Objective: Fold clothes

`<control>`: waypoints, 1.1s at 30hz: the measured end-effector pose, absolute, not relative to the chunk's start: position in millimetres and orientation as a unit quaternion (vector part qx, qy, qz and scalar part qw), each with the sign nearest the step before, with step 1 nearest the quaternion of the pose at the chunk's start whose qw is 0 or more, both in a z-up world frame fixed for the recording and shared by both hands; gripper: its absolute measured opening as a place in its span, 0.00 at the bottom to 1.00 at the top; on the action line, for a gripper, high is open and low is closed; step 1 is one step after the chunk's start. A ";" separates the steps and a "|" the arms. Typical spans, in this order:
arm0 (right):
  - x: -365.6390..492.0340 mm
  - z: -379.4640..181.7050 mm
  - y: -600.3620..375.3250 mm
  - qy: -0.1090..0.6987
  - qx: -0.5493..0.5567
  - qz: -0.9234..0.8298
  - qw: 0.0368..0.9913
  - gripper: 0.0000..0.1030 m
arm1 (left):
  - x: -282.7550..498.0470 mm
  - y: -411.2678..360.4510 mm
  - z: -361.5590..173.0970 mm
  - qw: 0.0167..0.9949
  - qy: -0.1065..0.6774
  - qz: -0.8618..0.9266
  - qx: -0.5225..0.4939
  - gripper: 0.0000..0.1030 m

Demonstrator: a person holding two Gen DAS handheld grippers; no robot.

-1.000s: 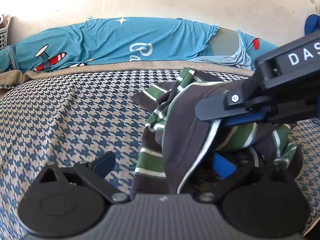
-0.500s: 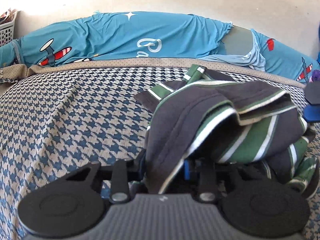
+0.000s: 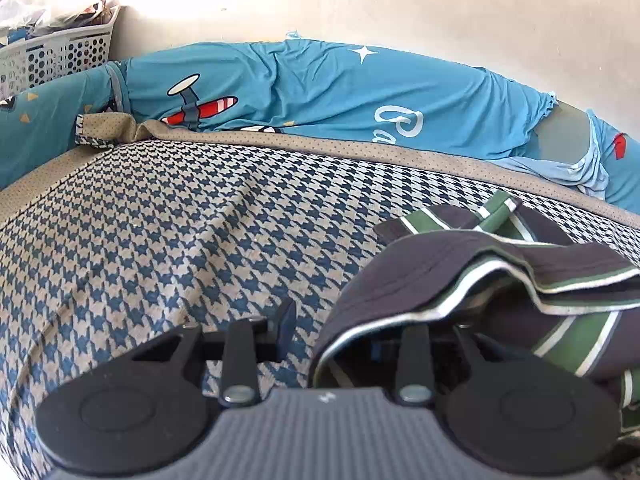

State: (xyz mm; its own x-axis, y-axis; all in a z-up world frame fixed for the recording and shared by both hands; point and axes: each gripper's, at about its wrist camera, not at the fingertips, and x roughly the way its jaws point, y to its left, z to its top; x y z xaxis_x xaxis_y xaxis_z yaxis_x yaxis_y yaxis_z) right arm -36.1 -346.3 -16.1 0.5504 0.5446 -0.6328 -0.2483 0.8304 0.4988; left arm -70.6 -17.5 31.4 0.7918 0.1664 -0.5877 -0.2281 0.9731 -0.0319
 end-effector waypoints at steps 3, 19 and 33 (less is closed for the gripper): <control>-32.3 -24.7 -337.8 0.414 0.189 0.219 0.863 0.55 | -72.9 -8.7 39.9 0.947 0.289 0.131 -0.043 0.31; -112.4 -27.8 -256.7 0.392 -0.011 0.418 0.819 0.09 | -108.8 38.8 76.9 0.946 0.257 0.189 -0.064 0.52; -152.6 -33.0 -248.7 0.402 -0.043 0.458 0.792 0.21 | -117.6 -10.0 86.8 0.965 0.251 0.079 -0.013 0.92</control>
State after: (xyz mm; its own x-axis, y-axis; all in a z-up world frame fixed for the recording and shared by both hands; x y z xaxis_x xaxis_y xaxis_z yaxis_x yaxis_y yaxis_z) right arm -152.6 -248.7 -33.0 0.2584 0.6900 -0.6761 -0.7595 0.5776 0.2992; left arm -117.6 -10.0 86.8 0.8618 0.1454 -0.4859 -0.1586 0.9872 0.0140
